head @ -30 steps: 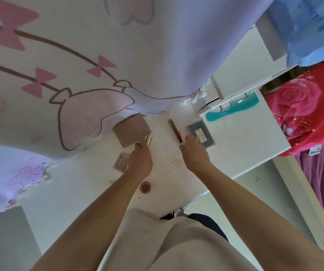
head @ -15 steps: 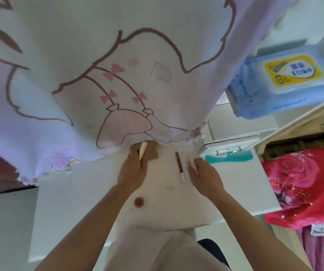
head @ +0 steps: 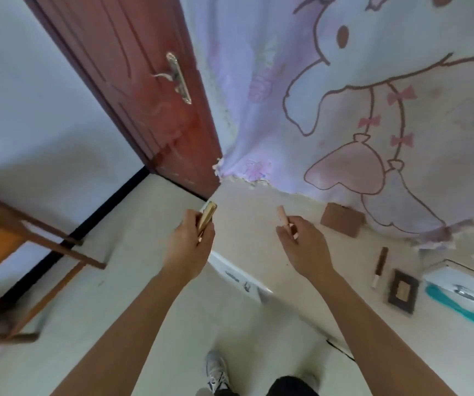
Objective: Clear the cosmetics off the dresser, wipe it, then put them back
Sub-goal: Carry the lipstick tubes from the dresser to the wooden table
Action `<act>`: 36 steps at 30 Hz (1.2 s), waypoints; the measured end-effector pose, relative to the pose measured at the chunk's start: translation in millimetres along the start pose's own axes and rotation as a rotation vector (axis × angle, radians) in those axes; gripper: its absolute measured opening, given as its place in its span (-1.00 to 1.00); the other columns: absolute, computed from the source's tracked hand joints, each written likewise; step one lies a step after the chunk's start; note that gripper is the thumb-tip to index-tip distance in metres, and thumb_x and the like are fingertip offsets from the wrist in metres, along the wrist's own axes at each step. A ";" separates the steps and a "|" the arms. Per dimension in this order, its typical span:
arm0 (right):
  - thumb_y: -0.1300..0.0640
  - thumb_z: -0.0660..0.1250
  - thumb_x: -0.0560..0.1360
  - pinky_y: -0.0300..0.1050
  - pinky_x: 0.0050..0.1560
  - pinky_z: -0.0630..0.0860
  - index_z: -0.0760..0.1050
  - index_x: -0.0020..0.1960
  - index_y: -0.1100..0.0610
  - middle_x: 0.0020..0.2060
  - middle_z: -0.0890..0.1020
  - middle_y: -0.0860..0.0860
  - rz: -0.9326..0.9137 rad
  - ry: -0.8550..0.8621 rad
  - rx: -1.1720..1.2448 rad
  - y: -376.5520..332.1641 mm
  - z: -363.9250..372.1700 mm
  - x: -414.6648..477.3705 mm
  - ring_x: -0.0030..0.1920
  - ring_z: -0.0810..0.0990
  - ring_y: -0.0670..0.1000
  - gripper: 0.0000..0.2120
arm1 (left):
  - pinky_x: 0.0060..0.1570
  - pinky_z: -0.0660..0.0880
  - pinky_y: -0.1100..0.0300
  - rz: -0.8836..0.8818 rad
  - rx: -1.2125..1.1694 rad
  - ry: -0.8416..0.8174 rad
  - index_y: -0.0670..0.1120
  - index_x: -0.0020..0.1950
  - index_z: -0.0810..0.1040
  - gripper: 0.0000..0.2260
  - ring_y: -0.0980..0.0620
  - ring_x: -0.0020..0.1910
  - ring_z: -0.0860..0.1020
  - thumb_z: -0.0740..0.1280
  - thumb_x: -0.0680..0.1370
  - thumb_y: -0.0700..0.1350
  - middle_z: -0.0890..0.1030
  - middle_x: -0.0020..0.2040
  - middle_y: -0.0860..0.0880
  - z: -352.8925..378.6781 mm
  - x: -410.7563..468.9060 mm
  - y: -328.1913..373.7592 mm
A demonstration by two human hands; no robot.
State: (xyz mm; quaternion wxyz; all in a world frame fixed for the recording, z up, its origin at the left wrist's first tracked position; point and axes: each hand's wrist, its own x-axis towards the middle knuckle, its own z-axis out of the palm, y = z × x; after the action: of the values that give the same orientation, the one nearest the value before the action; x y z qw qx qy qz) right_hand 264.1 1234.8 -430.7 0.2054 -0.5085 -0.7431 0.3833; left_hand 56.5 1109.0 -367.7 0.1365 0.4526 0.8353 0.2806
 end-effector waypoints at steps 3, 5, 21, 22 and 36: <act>-0.10 0.24 0.58 -0.06 -0.12 0.50 0.50 0.07 -0.03 -0.17 0.58 -0.12 -0.164 -0.062 -0.024 -62.4 47.0 -6.9 -0.19 0.55 -0.09 -0.82 | -0.46 0.34 0.16 -0.083 0.048 0.112 0.02 0.03 0.34 -0.86 -0.01 -0.40 0.51 0.20 0.62 0.07 0.52 -0.31 0.02 -58.7 -24.0 -50.6; -0.09 0.25 0.58 -0.09 -0.17 0.47 0.50 0.05 -0.03 -0.20 0.57 -0.12 -0.256 -0.090 -0.023 -107.5 83.8 -14.0 -0.23 0.54 -0.12 -0.84 | -0.45 0.40 0.15 -0.133 0.064 0.178 0.04 0.05 0.33 -0.85 0.02 -0.40 0.52 0.20 0.61 0.09 0.52 -0.30 0.03 -97.9 -43.2 -88.2; -0.08 0.29 0.57 -0.29 -0.34 0.44 0.52 0.03 -0.05 -0.20 0.57 -0.11 -0.683 -0.516 0.032 -437.1 433.3 -143.1 -0.26 0.55 -0.10 -0.87 | -0.43 0.46 0.17 -0.532 -0.082 0.684 0.08 0.05 0.49 -0.87 0.08 -0.36 0.57 0.34 0.55 0.07 0.57 -0.27 0.10 -386.3 -205.5 -419.0; -0.09 0.29 0.57 -0.33 -0.36 0.41 0.52 0.04 -0.05 -0.19 0.57 -0.12 -0.692 -0.530 0.021 -447.2 450.3 -143.8 -0.25 0.55 -0.11 -0.86 | -0.43 0.48 0.17 -0.545 -0.091 0.700 0.08 0.06 0.49 -0.86 0.08 -0.36 0.58 0.34 0.55 0.08 0.57 -0.27 0.10 -394.9 -206.3 -434.7; -0.16 0.27 0.56 -0.14 -0.25 0.52 0.53 0.07 -0.11 -0.19 0.59 -0.15 -0.737 -0.603 0.066 -616.5 715.9 -51.9 -0.22 0.56 -0.13 -0.82 | -0.39 0.40 0.21 -0.592 -0.001 0.710 0.11 0.04 0.51 -0.90 0.15 -0.30 0.54 0.33 0.56 0.07 0.58 -0.25 0.12 -531.3 -75.7 -662.6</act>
State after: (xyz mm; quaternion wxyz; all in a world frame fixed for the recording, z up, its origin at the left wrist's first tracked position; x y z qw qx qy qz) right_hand -581.8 812.7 -391.4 0.1188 -0.0701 -0.8880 0.4387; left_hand -608.1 575.8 -334.2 -0.0834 0.0705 0.9235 0.3677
